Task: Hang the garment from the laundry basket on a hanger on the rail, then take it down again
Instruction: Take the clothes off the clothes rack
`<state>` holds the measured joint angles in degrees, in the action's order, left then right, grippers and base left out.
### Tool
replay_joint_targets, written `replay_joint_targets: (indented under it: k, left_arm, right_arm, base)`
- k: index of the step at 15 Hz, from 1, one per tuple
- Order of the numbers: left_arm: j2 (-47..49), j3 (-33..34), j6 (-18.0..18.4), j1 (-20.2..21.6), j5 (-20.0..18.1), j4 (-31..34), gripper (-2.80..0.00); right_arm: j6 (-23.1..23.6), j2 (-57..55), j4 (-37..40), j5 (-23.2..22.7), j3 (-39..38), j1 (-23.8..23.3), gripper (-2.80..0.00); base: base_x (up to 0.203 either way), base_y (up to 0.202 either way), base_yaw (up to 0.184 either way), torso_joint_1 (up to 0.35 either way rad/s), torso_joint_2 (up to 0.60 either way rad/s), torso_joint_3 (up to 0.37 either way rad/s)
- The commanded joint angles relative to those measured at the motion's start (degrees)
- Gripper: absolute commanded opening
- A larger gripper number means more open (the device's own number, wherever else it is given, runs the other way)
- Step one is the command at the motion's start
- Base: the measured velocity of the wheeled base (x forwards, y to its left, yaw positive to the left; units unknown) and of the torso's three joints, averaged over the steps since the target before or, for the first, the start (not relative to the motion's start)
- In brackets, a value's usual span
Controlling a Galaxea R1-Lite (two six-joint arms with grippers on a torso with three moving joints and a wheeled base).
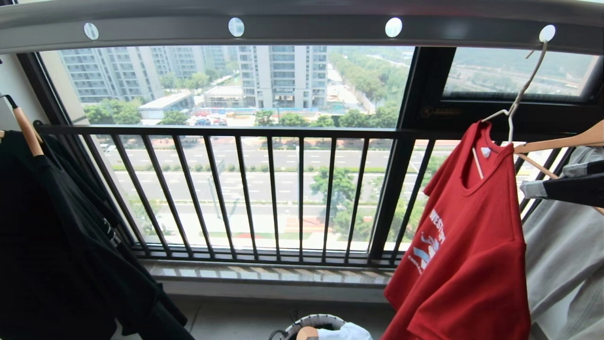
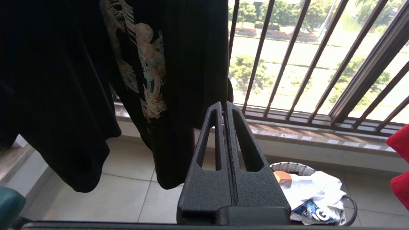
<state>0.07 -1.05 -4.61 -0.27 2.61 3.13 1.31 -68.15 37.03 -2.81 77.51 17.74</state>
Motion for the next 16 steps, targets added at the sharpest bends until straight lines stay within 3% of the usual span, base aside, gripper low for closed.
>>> replay_joint_targets:
  k: [1,5,10,14,16]
  left_arm:
    - [0.01,-0.01,-0.05,0.0,0.03,0.03,-2.8]
    - [0.01,-0.01,-0.05,0.0,0.03,0.03,-2.8]
    - [0.01,-0.01,-0.05,0.0,0.03,0.03,-2.8]
    - [0.01,-0.01,-0.05,0.0,0.03,0.03,-2.8]
    - [0.01,-0.01,-0.05,0.0,0.03,0.03,-2.8]
  right_arm:
    - [-1.18,-4.8,-2.31,6.3,0.01,3.87,0.0]
    - [-3.01,-7.15,-3.89,18.23,-0.5,4.35,0.0]
    - [-3.07,-6.82,-4.16,23.19,-1.04,4.32,0.0]
    - [-2.81,-7.63,-12.42,23.54,0.17,4.07,0.0]
    - [-2.91,-9.84,-14.61,27.65,0.87,3.95,0.0]
  base:
    - [0.0,0.0,0.0,0.0,0.0,0.0]
    - [0.0,0.0,0.0,0.0,0.0,0.0]
    - [0.0,0.0,0.0,0.0,0.0,0.0]
    - [0.0,0.0,0.0,0.0,0.0,0.0]
    - [0.0,0.0,0.0,0.0,0.0,0.0]
